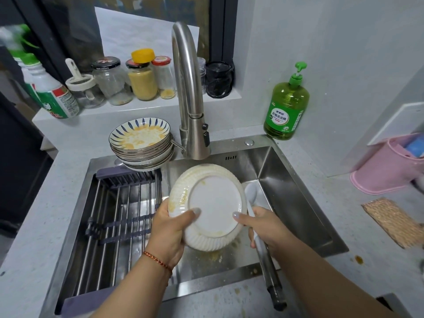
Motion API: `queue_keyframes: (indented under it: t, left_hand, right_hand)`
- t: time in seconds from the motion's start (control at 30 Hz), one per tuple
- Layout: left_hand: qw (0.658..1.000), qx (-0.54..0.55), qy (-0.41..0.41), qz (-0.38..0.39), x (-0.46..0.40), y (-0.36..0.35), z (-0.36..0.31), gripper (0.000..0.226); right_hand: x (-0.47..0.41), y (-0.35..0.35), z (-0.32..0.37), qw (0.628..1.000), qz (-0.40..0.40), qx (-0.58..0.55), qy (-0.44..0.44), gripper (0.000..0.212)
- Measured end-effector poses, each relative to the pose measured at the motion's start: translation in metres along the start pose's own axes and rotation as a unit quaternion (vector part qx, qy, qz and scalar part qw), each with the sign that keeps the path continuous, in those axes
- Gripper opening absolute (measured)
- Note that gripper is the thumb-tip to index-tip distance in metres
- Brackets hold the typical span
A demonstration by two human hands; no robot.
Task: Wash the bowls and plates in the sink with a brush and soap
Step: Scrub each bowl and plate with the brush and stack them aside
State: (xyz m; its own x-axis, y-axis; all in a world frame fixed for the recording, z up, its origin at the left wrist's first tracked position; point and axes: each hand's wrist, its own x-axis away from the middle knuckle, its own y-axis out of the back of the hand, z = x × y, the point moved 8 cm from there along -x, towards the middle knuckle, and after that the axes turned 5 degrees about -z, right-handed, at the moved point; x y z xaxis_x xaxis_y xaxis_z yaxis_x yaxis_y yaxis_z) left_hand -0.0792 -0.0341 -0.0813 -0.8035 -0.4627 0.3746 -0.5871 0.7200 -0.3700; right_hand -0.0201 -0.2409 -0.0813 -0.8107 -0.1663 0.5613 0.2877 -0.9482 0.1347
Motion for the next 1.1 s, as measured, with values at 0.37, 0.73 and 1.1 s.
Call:
queue_keyframes:
  t: [0.37,0.73,1.1]
  left_hand:
    - [0.945,-0.294,0.034,0.139,-0.009,-0.017,-0.026,0.067]
    - [0.880,-0.449,-0.083,0.126,-0.014,-0.031,-0.055,0.042]
    - [0.857,-0.485,-0.174,0.006,-0.014,-0.020,-0.051,0.027]
  right_hand:
    - [-0.008,0.017,0.045,0.970,0.008,0.209,0.124,0.048]
    - [-0.001,0.022,0.066,0.947,-0.032,0.262,0.181,0.055]
    - [-0.001,0.004,0.032,0.972,0.010,0.192,0.133,0.054]
